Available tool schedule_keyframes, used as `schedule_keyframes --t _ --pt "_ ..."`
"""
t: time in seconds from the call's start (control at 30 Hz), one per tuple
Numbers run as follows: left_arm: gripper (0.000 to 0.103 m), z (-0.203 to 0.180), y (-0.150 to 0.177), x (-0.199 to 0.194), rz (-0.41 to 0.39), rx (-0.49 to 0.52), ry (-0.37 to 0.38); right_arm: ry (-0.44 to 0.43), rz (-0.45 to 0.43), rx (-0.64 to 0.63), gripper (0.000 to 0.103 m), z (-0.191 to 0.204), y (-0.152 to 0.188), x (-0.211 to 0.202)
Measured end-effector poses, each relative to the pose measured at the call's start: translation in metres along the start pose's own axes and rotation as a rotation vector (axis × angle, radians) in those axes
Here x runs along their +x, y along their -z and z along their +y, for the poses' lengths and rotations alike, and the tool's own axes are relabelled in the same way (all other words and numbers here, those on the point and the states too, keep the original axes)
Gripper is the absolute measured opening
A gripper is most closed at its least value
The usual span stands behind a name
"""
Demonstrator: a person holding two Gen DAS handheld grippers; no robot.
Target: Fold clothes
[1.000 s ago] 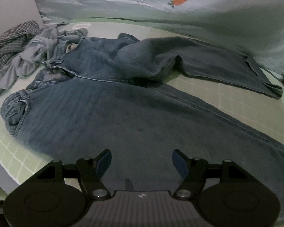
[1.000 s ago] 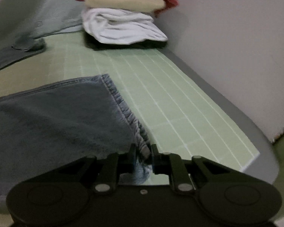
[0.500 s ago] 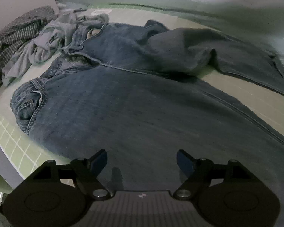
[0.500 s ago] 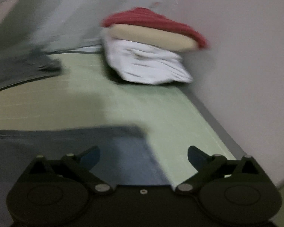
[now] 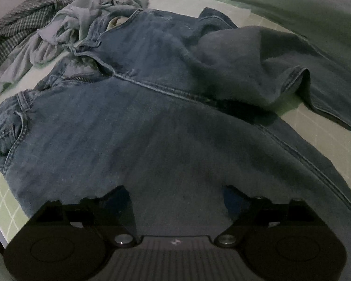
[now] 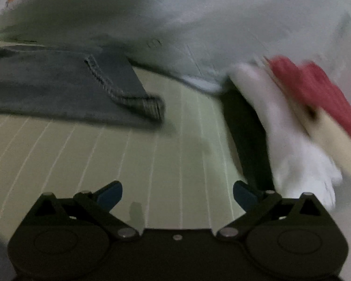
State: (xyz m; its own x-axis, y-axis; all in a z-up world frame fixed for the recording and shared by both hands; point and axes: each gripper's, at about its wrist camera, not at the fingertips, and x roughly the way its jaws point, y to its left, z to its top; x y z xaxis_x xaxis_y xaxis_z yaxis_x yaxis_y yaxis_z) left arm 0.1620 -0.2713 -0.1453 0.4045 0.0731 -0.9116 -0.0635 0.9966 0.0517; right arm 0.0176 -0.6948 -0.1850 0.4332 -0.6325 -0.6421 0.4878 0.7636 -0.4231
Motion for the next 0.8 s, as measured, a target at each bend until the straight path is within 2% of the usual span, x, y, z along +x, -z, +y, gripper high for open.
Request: schedule_keyframes --t 0.1,0.17,0.23,0.3,0.33,0.4,0.47,0.57,0.63,0.7,0.77,0.8 --pt "0.103 -0.002 -0.004 0.005 0.001 0.032 -0.012 0.017 -0.047 -0.098 0.102 0.014 -0.026 0.028" --pt "0.103 0.002 -0.008 0.008 0.021 0.013 0.009 0.026 -0.078 -0.179 0.102 0.026 -0.038 0.047" --pt "0.103 0.005 -0.012 0.010 0.041 0.001 0.022 0.049 -0.100 -0.245 0.096 0.035 -0.045 0.061" --pt "0.103 0.005 -0.016 0.012 0.057 0.002 0.026 0.065 -0.111 -0.280 0.086 0.040 -0.050 0.073" --pt "0.103 0.004 -0.018 0.013 0.064 -0.002 0.025 0.050 -0.101 -0.253 0.080 0.038 -0.053 0.075" --pt "0.103 0.003 -0.021 0.014 0.076 -0.007 0.023 0.020 -0.083 -0.199 0.038 0.033 -0.058 0.081" --pt "0.103 0.003 -0.023 0.015 0.087 -0.006 0.024 -0.002 -0.056 -0.132 0.020 0.025 -0.061 0.086" --pt "0.103 0.003 -0.027 0.015 0.098 0.006 0.029 0.042 -0.055 -0.039 0.015 0.001 -0.068 0.077" --pt "0.103 0.003 -0.029 0.015 0.101 0.009 0.031 0.061 -0.069 0.063 0.015 -0.026 -0.076 0.058" --pt "0.103 0.003 -0.030 0.015 0.101 0.011 0.032 0.120 -0.085 0.125 0.015 -0.052 -0.079 0.037" --pt "0.103 0.003 -0.029 0.014 0.092 0.013 0.033 0.165 -0.066 0.154 0.015 -0.076 -0.075 0.022" --pt "0.103 0.004 -0.029 0.014 0.087 0.014 0.033 0.148 -0.039 0.174 0.015 -0.085 -0.069 0.020"
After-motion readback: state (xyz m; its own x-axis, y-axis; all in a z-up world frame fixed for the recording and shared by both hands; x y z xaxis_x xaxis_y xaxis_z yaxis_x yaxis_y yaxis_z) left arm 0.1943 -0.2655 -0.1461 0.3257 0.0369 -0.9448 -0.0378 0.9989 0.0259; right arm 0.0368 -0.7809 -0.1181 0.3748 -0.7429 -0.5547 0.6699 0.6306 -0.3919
